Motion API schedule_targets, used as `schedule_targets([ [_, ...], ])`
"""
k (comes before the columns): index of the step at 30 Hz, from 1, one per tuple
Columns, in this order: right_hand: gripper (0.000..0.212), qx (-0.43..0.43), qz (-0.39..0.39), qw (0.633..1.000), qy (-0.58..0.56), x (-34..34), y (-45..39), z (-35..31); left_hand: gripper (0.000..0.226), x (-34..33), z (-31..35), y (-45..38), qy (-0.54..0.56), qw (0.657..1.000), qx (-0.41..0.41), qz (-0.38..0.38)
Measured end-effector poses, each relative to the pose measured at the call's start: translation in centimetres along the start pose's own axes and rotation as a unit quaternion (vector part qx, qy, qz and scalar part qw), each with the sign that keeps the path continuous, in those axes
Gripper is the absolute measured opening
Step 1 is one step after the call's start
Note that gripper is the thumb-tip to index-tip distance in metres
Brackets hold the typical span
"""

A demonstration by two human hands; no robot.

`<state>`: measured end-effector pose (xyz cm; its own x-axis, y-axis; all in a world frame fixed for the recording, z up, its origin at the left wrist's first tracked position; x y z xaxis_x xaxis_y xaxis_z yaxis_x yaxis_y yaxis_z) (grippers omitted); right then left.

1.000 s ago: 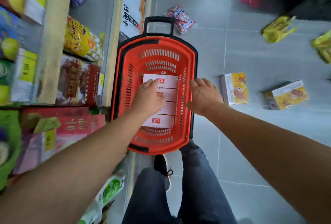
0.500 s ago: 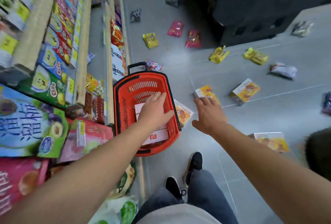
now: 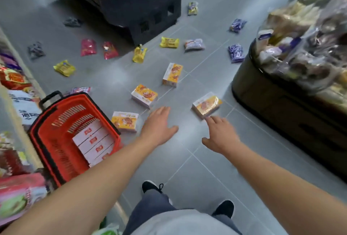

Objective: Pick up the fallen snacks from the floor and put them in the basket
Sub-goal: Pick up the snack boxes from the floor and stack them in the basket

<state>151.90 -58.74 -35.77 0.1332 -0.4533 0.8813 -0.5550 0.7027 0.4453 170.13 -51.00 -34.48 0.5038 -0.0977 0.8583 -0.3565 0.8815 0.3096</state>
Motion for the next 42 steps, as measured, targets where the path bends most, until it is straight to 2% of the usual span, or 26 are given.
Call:
schedule_targets([
  [2,0.076,-0.039,-0.015,0.999,-0.021,-1.2,3.1,7.6,0.078,-4.3,6.1,-0.1,-0.010,0.999,-0.021,-0.027],
  [10,0.076,-0.117,-0.038,0.991,-0.060,-4.8,10.5,26.4,0.079,-15.4,22.2,0.4,-0.043,0.992,-0.066,-0.100],
  [16,0.070,-0.202,-0.054,0.971,-0.113,-8.0,14.9,36.1,0.079,-21.9,30.6,0.3,-0.070,0.977,-0.122,-0.161],
  [20,0.079,-0.263,-0.077,0.950,-0.147,-10.2,16.9,41.3,0.078,-26.8,34.9,-0.8,-0.078,0.963,-0.155,-0.208],
  [25,0.071,-0.317,-0.102,0.926,-0.181,-11.9,16.0,45.8,0.078,-32.2,38.6,-3.3,-0.061,0.948,-0.162,-0.268],
  [34,0.072,-0.354,-0.136,0.888,-0.260,-19.2,10.3,52.5,0.067,-41.5,40.3,-9.8,-0.039,0.944,-0.123,-0.305],
  [38,0.068,-0.348,-0.154,0.883,-0.274,-24.1,7.1,56.8,0.065,-47.4,39.5,-12.4,-0.051,0.941,-0.099,-0.320],
  [42,0.064,-0.322,-0.171,0.894,-0.259,-30.0,3.6,61.1,0.065,-53.9,38.3,-15.4,-0.068,0.942,-0.093,-0.316],
])
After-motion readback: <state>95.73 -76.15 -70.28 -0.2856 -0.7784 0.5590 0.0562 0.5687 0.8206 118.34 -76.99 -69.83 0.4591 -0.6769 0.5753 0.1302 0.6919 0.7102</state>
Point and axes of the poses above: each hand's wrist, its own y-axis away from the middle knuckle, its own x-axis out of the back of the hand, z = x × y, the point moved 8 cm from there along -y, towards the middle knuckle, and after that the axes turned 1 degree about y, right-handed, at the moved point
